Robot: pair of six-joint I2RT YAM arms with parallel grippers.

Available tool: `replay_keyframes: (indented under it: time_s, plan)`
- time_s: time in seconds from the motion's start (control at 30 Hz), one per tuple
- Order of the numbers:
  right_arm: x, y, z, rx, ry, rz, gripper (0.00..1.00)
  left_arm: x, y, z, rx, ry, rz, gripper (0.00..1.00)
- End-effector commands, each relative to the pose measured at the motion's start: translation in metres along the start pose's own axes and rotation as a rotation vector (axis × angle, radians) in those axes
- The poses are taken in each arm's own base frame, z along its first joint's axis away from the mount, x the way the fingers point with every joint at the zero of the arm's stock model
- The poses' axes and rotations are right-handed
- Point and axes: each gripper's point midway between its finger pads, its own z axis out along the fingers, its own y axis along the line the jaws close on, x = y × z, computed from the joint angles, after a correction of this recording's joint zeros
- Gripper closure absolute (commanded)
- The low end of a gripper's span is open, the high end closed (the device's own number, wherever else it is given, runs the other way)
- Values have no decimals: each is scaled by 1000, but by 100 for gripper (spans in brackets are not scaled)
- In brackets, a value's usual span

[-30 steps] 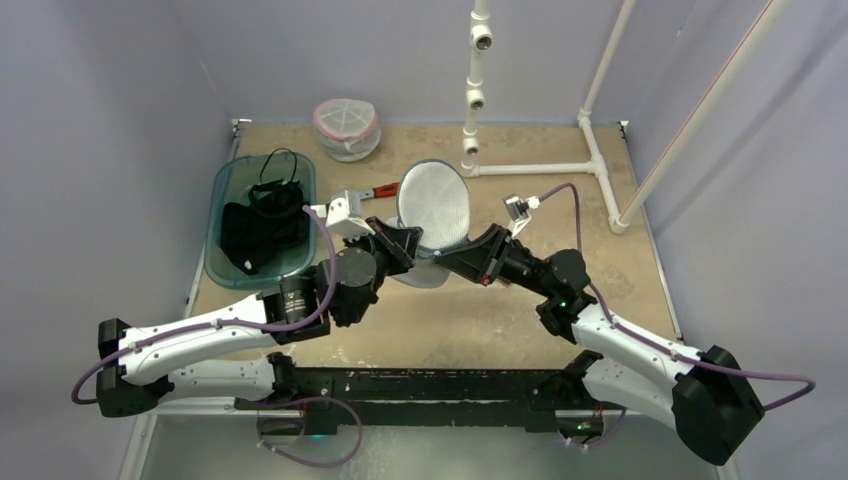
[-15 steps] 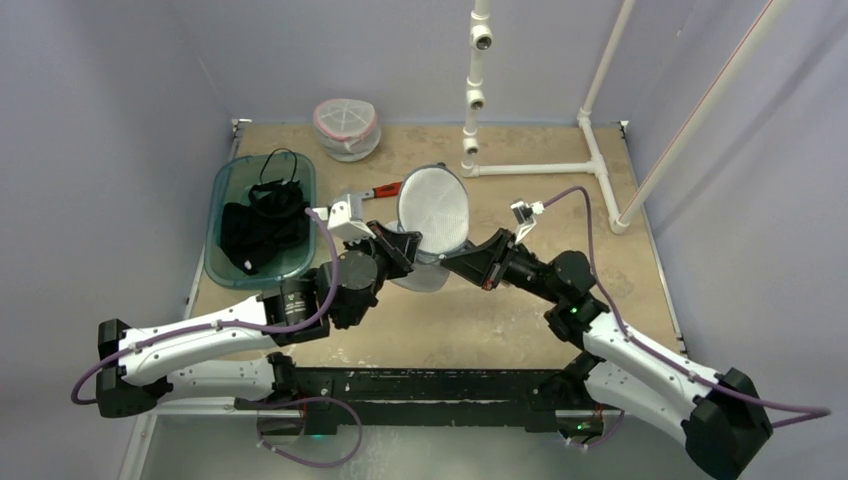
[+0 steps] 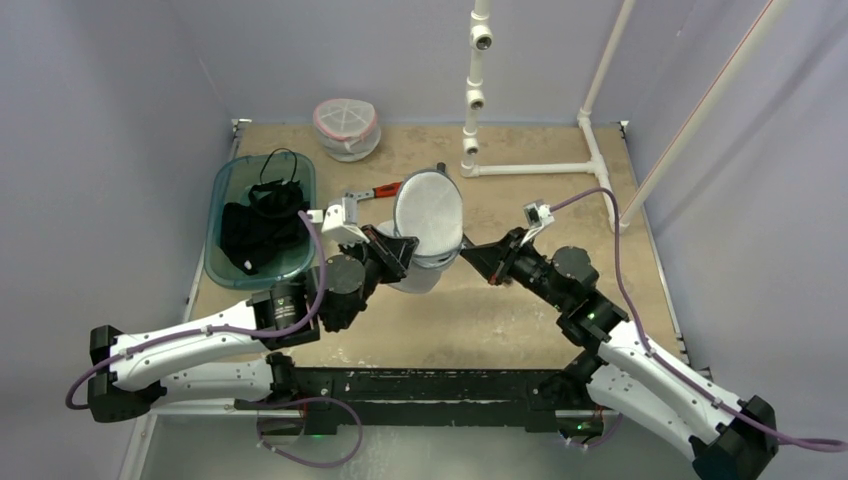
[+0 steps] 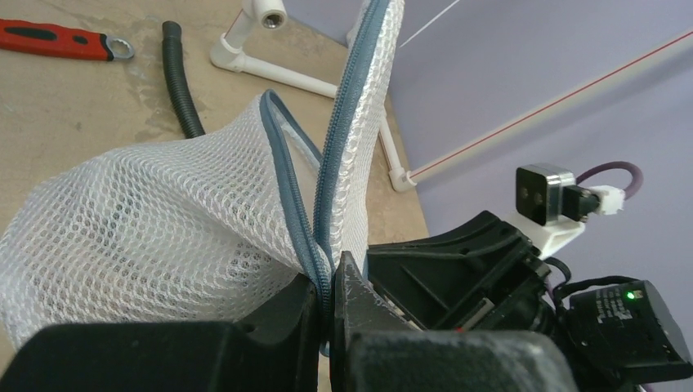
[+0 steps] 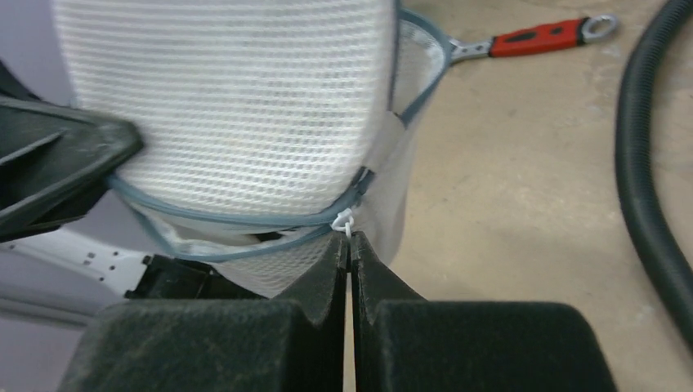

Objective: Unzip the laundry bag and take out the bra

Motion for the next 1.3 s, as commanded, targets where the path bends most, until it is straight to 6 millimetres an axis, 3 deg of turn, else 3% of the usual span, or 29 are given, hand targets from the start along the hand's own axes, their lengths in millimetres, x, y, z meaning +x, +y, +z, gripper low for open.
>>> replay_keyframes:
  time_s: [0.0, 0.13, 0.23, 0.37, 0.47, 0.53, 0.67, 0.73, 0.9, 1.1, 1.17, 1.27]
  plan:
    - [4, -47, -6, 218, -39, -9, 100, -7, -15, -4, 68, 2, -19, 100]
    - [-1, -55, -12, 256, -86, -26, 100, 0, -9, -4, 66, 17, 3, 100]
    - [-3, -47, -15, 203, -97, -95, 100, 10, 10, 1, 19, 25, 39, 100]
    - [17, -50, -19, 166, -49, -115, 100, 28, 47, 17, -23, 63, 15, 100]
    - [38, -57, -21, 152, -4, -100, 100, 40, 88, 33, -70, 92, -13, 99]
    - [48, -59, -24, 141, 5, -85, 100, 42, 95, 39, -55, 81, -26, 88]
    - [65, -68, -27, 143, 26, -61, 100, 49, 98, 45, -48, 94, -14, 47]
    - [71, -71, -28, 148, 31, -55, 100, 54, 94, 47, -41, 122, -17, 38]
    - [79, -75, -28, 144, 36, -39, 100, 72, 85, 42, -9, 212, -111, 33]
    - [85, -80, -27, 150, 42, -32, 100, 118, 63, 23, 63, 329, -249, 32]
    - [82, -78, -28, 150, 35, -37, 100, 116, 65, 20, 26, 306, -229, 32]
    - [77, -79, -32, 174, 26, -47, 100, 91, 77, 17, -43, 217, -197, 32]
